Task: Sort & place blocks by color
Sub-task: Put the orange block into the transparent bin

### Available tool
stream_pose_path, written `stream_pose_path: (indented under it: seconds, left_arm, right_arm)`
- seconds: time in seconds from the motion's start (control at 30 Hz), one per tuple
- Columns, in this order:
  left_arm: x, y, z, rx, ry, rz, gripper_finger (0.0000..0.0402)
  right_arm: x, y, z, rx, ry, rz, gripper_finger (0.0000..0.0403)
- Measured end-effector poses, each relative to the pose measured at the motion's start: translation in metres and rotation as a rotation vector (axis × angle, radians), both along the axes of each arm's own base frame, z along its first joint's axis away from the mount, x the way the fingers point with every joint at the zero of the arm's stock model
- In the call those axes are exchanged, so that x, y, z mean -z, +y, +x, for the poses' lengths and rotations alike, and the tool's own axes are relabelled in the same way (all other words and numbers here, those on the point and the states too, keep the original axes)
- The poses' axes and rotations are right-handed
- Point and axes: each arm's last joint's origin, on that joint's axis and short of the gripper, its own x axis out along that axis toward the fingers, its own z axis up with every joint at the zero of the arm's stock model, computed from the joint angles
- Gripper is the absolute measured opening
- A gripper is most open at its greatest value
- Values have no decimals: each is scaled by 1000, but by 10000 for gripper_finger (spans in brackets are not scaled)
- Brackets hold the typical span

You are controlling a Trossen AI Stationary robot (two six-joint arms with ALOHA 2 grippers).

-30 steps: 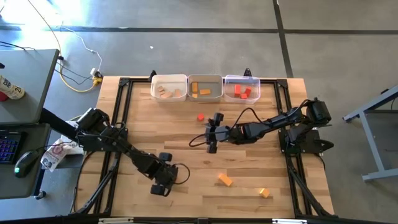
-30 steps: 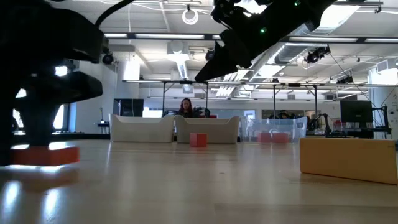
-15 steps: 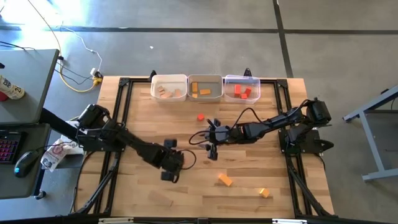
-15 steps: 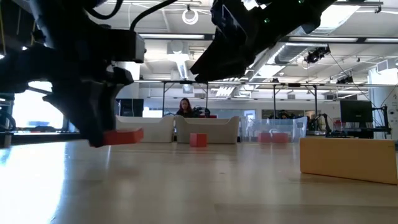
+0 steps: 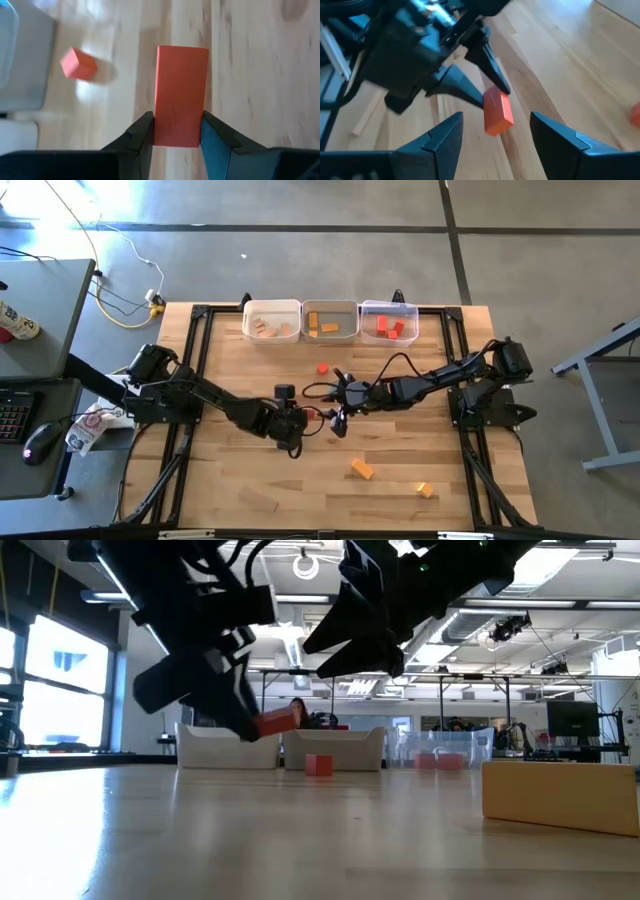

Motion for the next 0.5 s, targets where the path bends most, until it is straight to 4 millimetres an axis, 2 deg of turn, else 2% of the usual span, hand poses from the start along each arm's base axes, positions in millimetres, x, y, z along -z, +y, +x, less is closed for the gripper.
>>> stream_pose_path:
  seconds: [0.17, 0.5]
  left_arm:
    - [-3, 1, 6, 44, -36, 42, 101]
    - [-10, 10, 14, 23, -98, 175, 102]
  right_arm:
    - [0, -7, 1, 100, -9, 48, 217]
    - [0, -12, 1, 154, -10, 120, 217]
